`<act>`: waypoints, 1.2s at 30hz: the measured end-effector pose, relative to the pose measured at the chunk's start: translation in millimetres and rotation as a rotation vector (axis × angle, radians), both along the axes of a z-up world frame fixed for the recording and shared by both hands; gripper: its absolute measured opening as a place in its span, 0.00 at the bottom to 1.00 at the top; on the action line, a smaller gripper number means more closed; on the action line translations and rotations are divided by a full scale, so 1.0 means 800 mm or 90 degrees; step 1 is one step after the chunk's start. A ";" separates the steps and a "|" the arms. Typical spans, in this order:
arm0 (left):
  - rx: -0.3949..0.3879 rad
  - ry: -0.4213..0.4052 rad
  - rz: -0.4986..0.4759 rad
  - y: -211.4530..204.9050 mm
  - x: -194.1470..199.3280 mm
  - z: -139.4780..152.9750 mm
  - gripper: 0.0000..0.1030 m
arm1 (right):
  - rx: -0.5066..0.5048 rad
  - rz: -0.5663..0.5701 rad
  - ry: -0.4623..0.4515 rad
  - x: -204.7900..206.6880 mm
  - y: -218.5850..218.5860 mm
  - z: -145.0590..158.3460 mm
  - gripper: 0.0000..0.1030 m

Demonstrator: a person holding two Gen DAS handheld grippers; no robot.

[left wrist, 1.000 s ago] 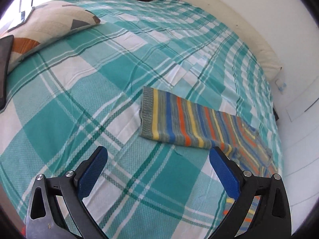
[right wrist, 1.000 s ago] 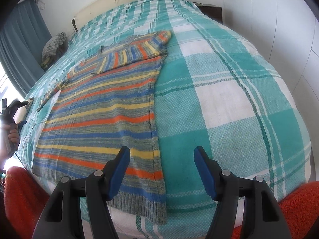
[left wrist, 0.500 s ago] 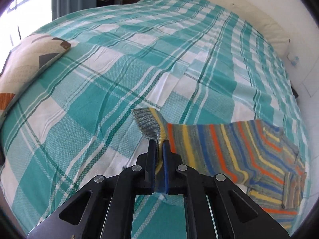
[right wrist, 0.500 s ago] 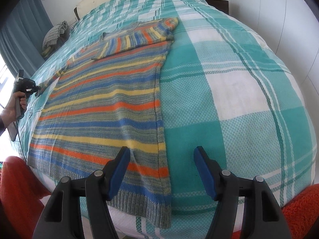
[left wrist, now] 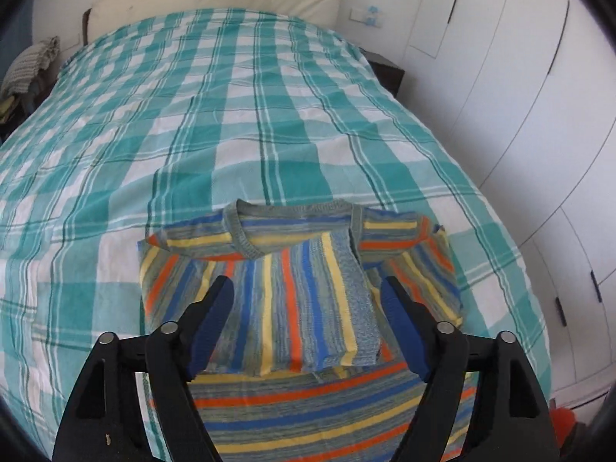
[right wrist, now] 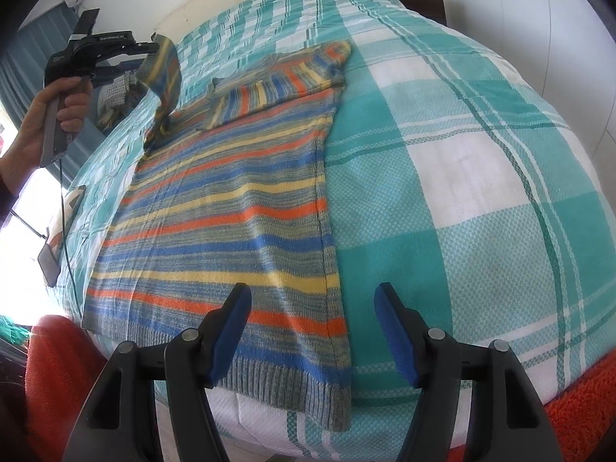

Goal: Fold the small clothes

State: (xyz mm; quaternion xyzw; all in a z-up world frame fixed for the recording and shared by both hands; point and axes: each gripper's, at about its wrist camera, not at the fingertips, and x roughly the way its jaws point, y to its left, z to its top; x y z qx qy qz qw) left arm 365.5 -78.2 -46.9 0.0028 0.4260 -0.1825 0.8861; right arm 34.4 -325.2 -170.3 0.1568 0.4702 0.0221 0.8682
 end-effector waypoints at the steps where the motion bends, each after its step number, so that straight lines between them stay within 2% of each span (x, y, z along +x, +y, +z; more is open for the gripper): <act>1: -0.003 -0.012 0.015 0.004 -0.001 -0.004 0.85 | 0.002 -0.001 -0.002 0.000 -0.001 0.001 0.64; 5: -0.066 0.017 0.131 0.066 0.013 -0.038 0.85 | 0.009 -0.003 -0.010 -0.004 -0.004 0.004 0.64; 7: -0.062 0.033 0.188 0.095 0.020 -0.067 0.85 | 0.014 -0.003 -0.006 -0.001 -0.005 0.002 0.64; 8: -0.034 0.041 0.203 0.106 0.023 -0.084 0.85 | 0.017 -0.003 -0.002 0.000 -0.006 0.001 0.64; 9: 0.016 0.058 0.220 0.118 0.028 -0.108 0.85 | 0.018 -0.002 0.001 0.001 -0.006 -0.001 0.64; 11: 0.145 0.124 0.280 0.148 0.034 -0.162 0.80 | 0.016 0.000 0.005 0.002 -0.005 -0.002 0.64; 12: 0.151 0.150 0.309 0.172 0.030 -0.181 0.79 | 0.015 0.000 0.005 0.002 -0.004 -0.002 0.64; 13: 0.092 0.138 0.336 0.200 0.017 -0.184 0.78 | 0.013 0.000 0.004 0.001 -0.004 -0.002 0.64; 15: 0.065 0.137 0.405 0.236 -0.004 -0.179 0.78 | 0.012 -0.004 0.000 0.001 -0.005 0.000 0.64; 17: -0.003 0.140 0.382 0.259 -0.027 -0.171 0.78 | 0.012 -0.009 -0.001 0.002 -0.007 -0.001 0.64; 19: -0.034 0.127 0.363 0.274 -0.059 -0.161 0.83 | 0.014 -0.012 0.000 0.004 -0.009 -0.002 0.64; 21: -0.027 0.112 0.352 0.283 -0.095 -0.155 0.88 | 0.015 -0.014 -0.002 0.005 -0.010 -0.002 0.64; 24: -0.021 0.108 0.335 0.293 -0.150 -0.158 0.88 | 0.017 -0.021 -0.014 0.003 -0.013 0.003 0.64; 29: -0.005 0.092 0.329 0.298 -0.222 -0.180 0.90 | 0.009 -0.062 -0.034 0.000 -0.031 0.013 0.64; 33: 0.058 0.060 0.301 0.291 -0.241 -0.189 0.91 | -0.013 -0.086 -0.042 0.015 -0.048 0.023 0.64; 36: 0.065 0.052 0.291 0.293 -0.243 -0.192 0.95 | -0.063 -0.108 -0.069 0.033 -0.064 0.034 0.70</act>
